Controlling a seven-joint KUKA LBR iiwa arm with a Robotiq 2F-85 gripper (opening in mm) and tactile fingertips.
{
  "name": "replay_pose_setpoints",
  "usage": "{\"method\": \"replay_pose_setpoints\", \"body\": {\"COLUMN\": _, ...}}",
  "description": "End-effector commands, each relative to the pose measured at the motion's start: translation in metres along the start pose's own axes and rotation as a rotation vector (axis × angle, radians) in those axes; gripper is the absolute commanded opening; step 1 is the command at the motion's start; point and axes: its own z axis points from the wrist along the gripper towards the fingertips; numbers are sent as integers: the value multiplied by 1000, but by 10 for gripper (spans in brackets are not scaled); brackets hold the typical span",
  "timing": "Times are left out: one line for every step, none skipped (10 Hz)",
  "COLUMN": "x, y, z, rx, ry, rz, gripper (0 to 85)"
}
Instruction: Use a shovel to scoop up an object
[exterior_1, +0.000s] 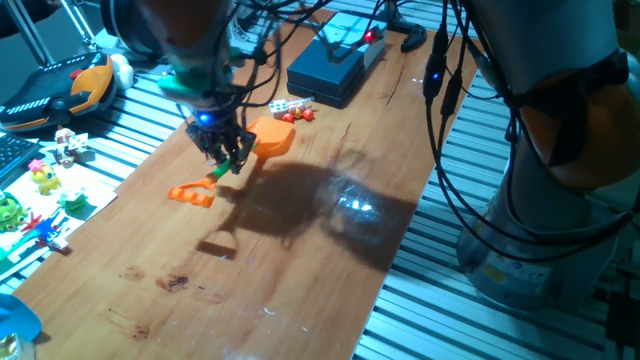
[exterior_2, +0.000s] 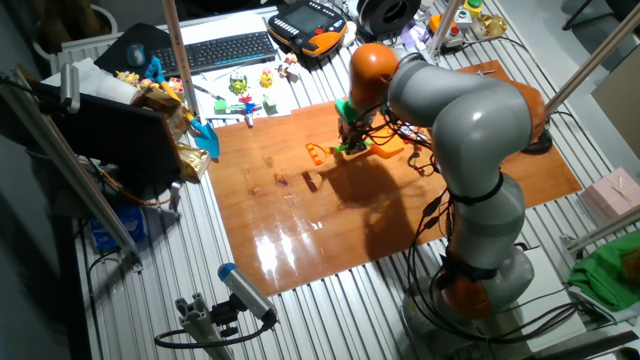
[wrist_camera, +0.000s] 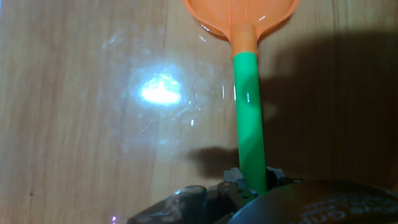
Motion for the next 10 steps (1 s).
{"method": "replay_pose_setpoints", "body": {"x": 0, "y": -2, "z": -1, "rx": 0, "ry": 0, "rz": 2, "gripper": 7}}
{"method": "replay_pose_setpoints", "body": {"x": -1, "y": -3, "z": -2, "rx": 1, "ry": 5, "rz": 6, "gripper": 7}}
{"method": "replay_pose_setpoints", "body": {"x": -4, "y": -6, "z": -2, "rx": 0, "ry": 22, "rz": 6, "gripper": 7}}
{"method": "replay_pose_setpoints", "body": {"x": -8, "y": -8, "z": -1, "rx": -2, "ry": 39, "rz": -2, "gripper": 7}}
{"method": "replay_pose_setpoints", "body": {"x": -11, "y": -10, "z": 0, "rx": -3, "ry": 46, "rz": -7, "gripper": 7}}
{"method": "replay_pose_setpoints", "body": {"x": -12, "y": -11, "z": 0, "rx": -3, "ry": 46, "rz": -8, "gripper": 7}}
{"method": "replay_pose_setpoints", "body": {"x": -14, "y": -12, "z": 0, "rx": -3, "ry": 46, "rz": -10, "gripper": 7}}
{"method": "replay_pose_setpoints", "body": {"x": -16, "y": -13, "z": 1, "rx": -4, "ry": 52, "rz": -7, "gripper": 7}}
{"method": "replay_pose_setpoints", "body": {"x": -19, "y": -15, "z": 1, "rx": -5, "ry": 60, "rz": -4, "gripper": 7}}
{"method": "replay_pose_setpoints", "body": {"x": -22, "y": -17, "z": 0, "rx": -5, "ry": 62, "rz": -4, "gripper": 7}}
